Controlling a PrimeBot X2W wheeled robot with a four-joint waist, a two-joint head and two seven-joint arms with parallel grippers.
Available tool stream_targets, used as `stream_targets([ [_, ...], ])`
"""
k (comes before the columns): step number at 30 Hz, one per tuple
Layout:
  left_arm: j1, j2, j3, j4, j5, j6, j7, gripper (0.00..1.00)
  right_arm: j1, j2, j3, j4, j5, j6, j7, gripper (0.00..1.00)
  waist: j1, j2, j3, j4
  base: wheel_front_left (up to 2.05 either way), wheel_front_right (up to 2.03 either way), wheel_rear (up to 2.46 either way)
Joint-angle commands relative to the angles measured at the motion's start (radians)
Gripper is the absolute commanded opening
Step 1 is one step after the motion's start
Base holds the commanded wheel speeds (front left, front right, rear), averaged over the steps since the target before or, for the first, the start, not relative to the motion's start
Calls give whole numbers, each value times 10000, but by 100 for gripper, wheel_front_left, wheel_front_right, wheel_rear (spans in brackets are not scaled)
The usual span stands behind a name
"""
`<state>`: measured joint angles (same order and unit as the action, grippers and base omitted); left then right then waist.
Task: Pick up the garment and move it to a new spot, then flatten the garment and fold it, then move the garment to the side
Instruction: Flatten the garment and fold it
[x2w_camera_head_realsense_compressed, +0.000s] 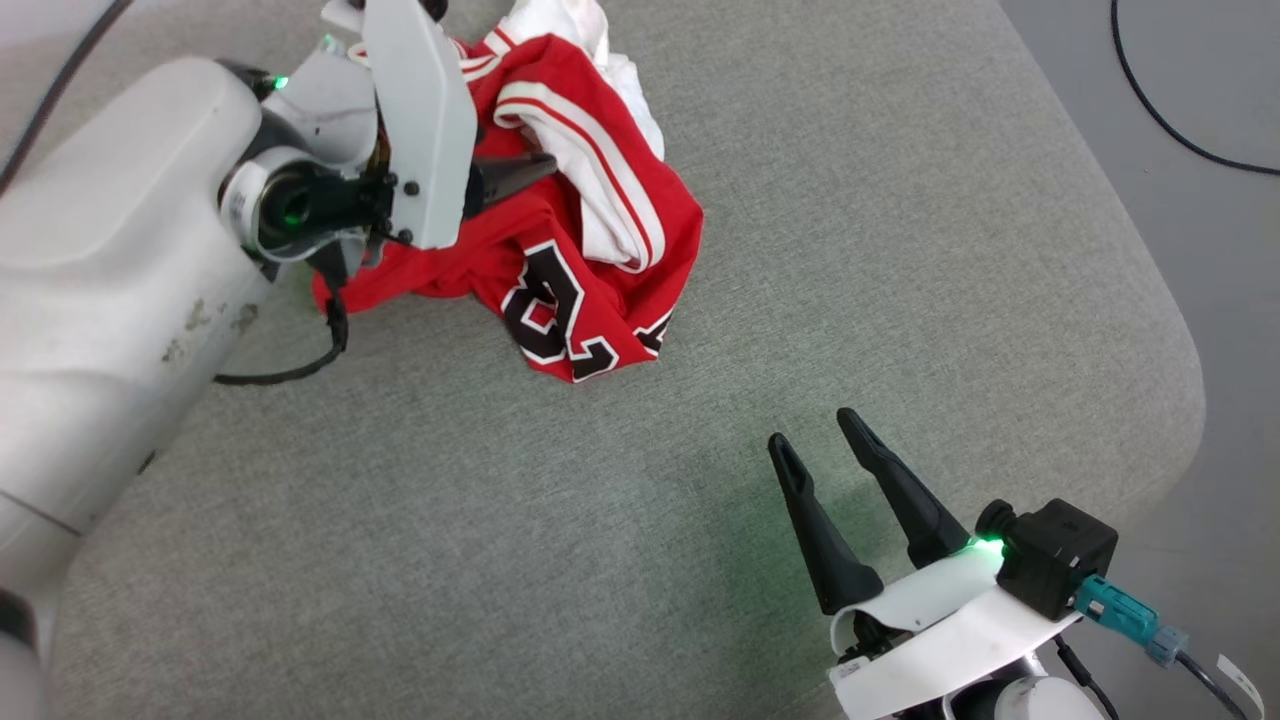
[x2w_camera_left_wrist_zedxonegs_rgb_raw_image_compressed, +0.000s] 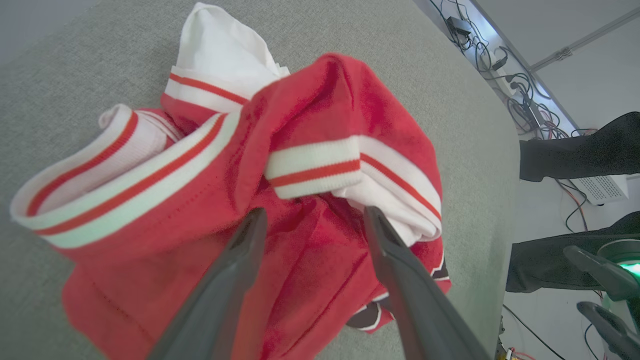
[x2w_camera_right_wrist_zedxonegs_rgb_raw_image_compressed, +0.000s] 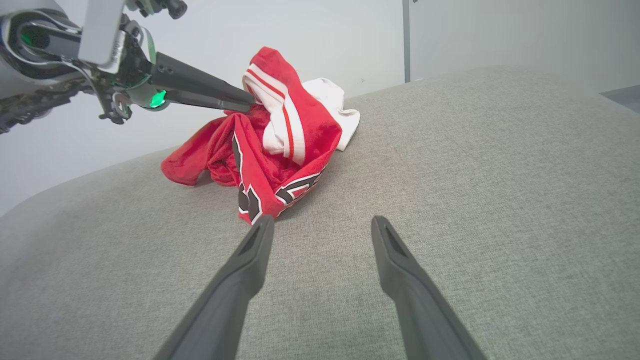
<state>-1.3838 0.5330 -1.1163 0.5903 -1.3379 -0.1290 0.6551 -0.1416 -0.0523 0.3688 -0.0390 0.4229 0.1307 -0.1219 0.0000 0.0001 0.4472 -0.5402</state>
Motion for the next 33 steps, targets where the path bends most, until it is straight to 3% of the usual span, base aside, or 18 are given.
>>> stream_targets([
  [1, -124, -55, -11, 38, -45, -27, -77, 100, -96, 19, 77, 27, 89, 1, -49, 100, 0, -1, 64, -68, 0, 0, 0],
  [13, -268, -322, -118, 263, -239, -27, -235, 100, -257, 18, 182, 164, 224, 1, -184, 100, 0, -1, 222, -226, 0, 0, 0],
  [14, -263, -328, -164, 296, -210, -27, -243, 93, -271, 18, 193, 170, 235, 1, -189, 100, 0, -1, 231, -235, 0, 0, 0],
  [15, -284, -326, -216, 332, -132, -27, -290, 78, -285, 18, 203, 172, 244, 1, -197, 100, 0, -1, 245, -242, 0, 0, 0],
  [16, -308, -322, -250, 359, -103, -27, -309, 50, -299, 18, 219, 171, 263, 1, -215, 100, 0, -1, 263, -251, 0, 0, 0],
  [17, -313, -325, -260, 387, -111, -27, -306, 36, -309, 18, 230, 171, 278, 1, -230, 100, 0, -1, 279, -259, 0, 0, 0],
  [18, -315, -337, -267, 397, -151, -27, -320, 11, -314, 18, 236, 172, 289, 1, -230, 100, 0, -1, 293, -262, 0, 0, 0],
  [19, -325, -348, -277, 402, -178, -27, -351, 0, -316, 18, 230, 178, 293, 1, -255, 100, 0, -1, 304, -255, 0, 0, 0],
  [27, -618, -246, -350, -152, -536, -28, -85, 0, -142, 15, -276, 204, 65, 1, -201, 100, 0, -1, -7, 570, 0, 0, 0],
  [33, -962, 417, -320, -618, -851, -26, 355, 0, -304, 10, -581, 96, -247, 1, 187, 100, 0, -1, -502, 1620, 0, 0, 0],
])
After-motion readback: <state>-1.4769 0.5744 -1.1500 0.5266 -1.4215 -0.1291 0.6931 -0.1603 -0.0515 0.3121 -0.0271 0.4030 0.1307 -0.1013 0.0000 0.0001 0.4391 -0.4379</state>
